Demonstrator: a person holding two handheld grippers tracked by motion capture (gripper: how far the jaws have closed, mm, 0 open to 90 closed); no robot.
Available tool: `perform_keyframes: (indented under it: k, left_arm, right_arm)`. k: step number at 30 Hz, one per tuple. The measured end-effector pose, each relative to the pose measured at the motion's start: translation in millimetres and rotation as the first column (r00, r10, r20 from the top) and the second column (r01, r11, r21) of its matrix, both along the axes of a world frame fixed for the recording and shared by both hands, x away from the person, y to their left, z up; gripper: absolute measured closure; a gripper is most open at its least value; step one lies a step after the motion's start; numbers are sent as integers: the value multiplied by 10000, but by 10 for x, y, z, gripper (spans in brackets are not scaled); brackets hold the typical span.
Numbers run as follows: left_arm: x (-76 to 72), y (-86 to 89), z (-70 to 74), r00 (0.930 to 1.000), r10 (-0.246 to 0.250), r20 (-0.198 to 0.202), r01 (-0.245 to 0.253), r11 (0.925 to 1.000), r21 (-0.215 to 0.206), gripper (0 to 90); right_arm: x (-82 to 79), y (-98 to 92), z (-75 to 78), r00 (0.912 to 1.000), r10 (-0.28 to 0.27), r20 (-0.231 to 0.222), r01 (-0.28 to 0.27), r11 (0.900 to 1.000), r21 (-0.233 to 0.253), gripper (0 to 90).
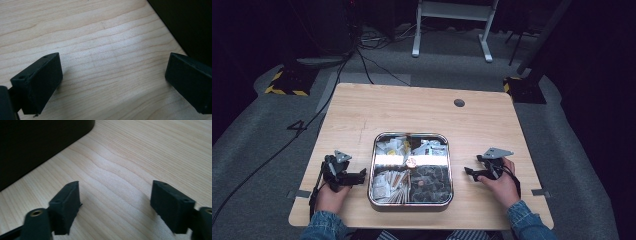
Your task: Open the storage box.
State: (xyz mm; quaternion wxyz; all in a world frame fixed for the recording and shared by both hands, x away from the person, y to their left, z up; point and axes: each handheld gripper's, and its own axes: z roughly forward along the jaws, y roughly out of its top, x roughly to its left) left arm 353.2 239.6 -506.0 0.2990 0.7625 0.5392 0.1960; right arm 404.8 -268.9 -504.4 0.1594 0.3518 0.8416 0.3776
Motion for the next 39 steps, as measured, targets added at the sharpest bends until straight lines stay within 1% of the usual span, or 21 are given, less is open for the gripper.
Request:
perform_keyframes:
  k: [2, 3, 4, 10, 11, 13, 14, 15, 16, 19, 20, 23, 24, 27, 30, 31, 32, 34, 37, 38, 39]
  left_arm:
    - [3, 11, 5, 9996, -284, 29, 284, 9996, -15, 45]
    - [3, 11, 5, 9996, -284, 29, 284, 9996, -15, 51]
    - [5, 16, 4, 9994, -338, 35, 338, 9994, -29, 51]
    - [5, 34, 6, 9981, -616, 83, 617, 9981, -33, 65]
    - [3, 35, 9, 9976, -691, 92, 692, 9976, -19, 79]
    - [0, 35, 12, 9975, -702, 50, 702, 9975, -28, 86]
    - [-8, 37, 15, 9966, -815, 153, 816, 9967, -22, 104]
    - [-8, 37, 15, 9966, -815, 153, 816, 9967, -22, 135]
    - [-24, 41, 19, 9946, -1014, 237, 1016, 9948, -72, 169]
    - [-32, 42, 19, 9938, -1072, 300, 1076, 9941, -105, 189]
    - [-37, 46, 19, 9923, -1188, 345, 1192, 9928, -99, 214]
    - [-37, 52, 17, 9916, -1238, 382, 1244, 9922, -130, 225]
    - [-38, 57, 17, 9913, -1258, 393, 1264, 9919, -124, 230]
    - [-39, 58, 15, 9913, -1247, 414, 1256, 9919, -177, 235]
    - [-36, 62, 16, 9918, -1211, 418, 1220, 9923, -209, 250]
    - [-36, 62, 16, 9918, -1211, 418, 1220, 9923, -209, 254]
    - [-35, 65, 17, 9920, -1187, 436, 1197, 9926, -196, 268]
    - [-34, 72, 20, 9923, -1146, 460, 1155, 9931, -183, 278]
    - [-34, 75, 20, 9925, -1123, 485, 1133, 9934, -177, 296]
    - [-36, 75, 19, 9925, -1117, 491, 1126, 9935, -172, 296]
    - [-36, 75, 19, 9925, -1117, 491, 1126, 9935, -172, 296]
  right_arm:
    - [-6, -3, 2, 10000, -33, 24, 33, 10000, 61, 306]
    - [-6, -3, 2, 10000, -33, 24, 33, 10000, 61, 306]
    - [-8, -8, 14, 10000, -47, -57, 48, 9999, 118, 340]
    - [-19, -36, 89, 9997, -130, -210, 138, 9990, 426, 349]
    - [-39, -35, 135, 9995, -127, -299, 145, 9981, 607, 360]
    - [-50, -30, 160, 9995, -78, -315, 99, 9977, 672, 367]
    - [-82, -6, 222, 9996, 40, -295, -18, 9974, 720, 386]
    - [-82, -6, 222, 9996, 40, -295, -18, 9974, 720, 386]
    - [-103, 14, 270, 9995, 177, -260, -156, 9968, 783, 396]
    - [-118, 34, 326, 9994, 238, -236, -218, 9962, 837, 397]
    - [-121, 44, 402, 9992, 358, -177, -340, 9952, 921, 401]
    - [-125, 51, 468, 9991, 399, -170, -379, 9935, 1074, 403]
    - [-136, 85, 542, 9983, 545, -201, -514, 9898, 1329, 403]
    - [-153, 134, 592, 9971, 747, -158, -717, 9873, 1417, 403]
    - [-199, 312, 705, 9912, 1326, -5, -1311, 9803, 1479, 403]
    - [-199, 312, 705, 9912, 1326, -5, -1311, 9803, 1479, 403]
    - [-213, 434, 761, 9864, 1641, 76, -1633, 9751, 1499, 403]
    - [-215, 477, 777, 9848, 1736, 92, -1729, 9733, 1510, 403]
    - [-202, 679, 836, 9762, 2164, 126, -2156, 9631, 1614, 403]
    - [-191, 775, 853, 9714, 2370, 123, -2356, 9570, 1690, 403]
    - [-191, 775, 853, 9714, 2370, 123, -2356, 9570, 1690, 403]
